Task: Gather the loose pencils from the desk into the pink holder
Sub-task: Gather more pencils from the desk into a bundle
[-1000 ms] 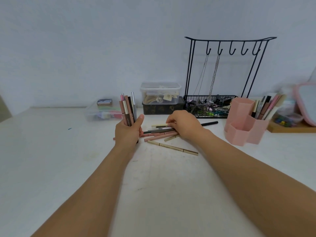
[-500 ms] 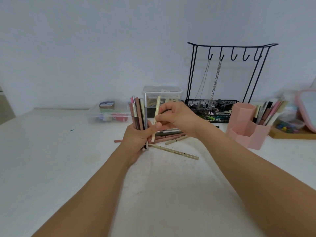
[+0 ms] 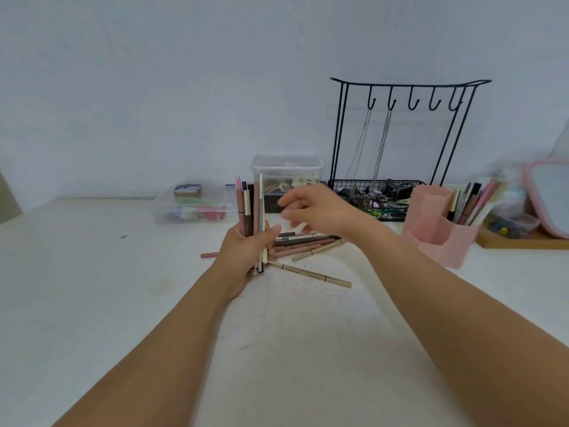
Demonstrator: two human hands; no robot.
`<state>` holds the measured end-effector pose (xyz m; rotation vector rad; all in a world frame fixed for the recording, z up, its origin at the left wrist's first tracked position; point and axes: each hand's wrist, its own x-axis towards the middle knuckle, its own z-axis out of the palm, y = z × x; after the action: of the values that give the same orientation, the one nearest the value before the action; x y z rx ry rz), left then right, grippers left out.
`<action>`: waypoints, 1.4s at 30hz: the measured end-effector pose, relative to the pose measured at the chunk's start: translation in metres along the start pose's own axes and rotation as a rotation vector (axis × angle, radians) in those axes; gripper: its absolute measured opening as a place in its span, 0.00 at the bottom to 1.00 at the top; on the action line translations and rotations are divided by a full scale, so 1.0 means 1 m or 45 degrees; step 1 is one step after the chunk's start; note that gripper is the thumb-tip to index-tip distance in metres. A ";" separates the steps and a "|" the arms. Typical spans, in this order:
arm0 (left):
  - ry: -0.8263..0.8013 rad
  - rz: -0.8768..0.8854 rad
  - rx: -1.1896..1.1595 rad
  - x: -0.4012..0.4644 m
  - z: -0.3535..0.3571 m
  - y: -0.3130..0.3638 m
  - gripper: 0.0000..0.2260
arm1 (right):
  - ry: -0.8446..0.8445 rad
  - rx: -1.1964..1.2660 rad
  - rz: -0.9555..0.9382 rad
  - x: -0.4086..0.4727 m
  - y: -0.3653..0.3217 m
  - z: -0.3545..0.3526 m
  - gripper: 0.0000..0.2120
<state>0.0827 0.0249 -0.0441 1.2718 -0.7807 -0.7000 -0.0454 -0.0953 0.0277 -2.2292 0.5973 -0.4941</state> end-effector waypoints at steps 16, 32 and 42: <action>0.221 -0.058 0.058 0.003 0.002 0.001 0.19 | -0.029 -1.207 0.491 0.012 0.089 -0.051 0.11; 0.073 0.059 0.140 -0.006 0.006 0.004 0.24 | 0.156 -0.011 0.074 -0.010 -0.009 -0.034 0.08; 0.061 0.110 0.187 -0.017 0.010 0.011 0.18 | -0.179 0.390 0.038 -0.011 -0.021 0.004 0.19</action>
<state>0.0652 0.0350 -0.0337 1.3738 -0.8551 -0.5488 -0.0471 -0.0747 0.0394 -1.9424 0.4481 -0.3818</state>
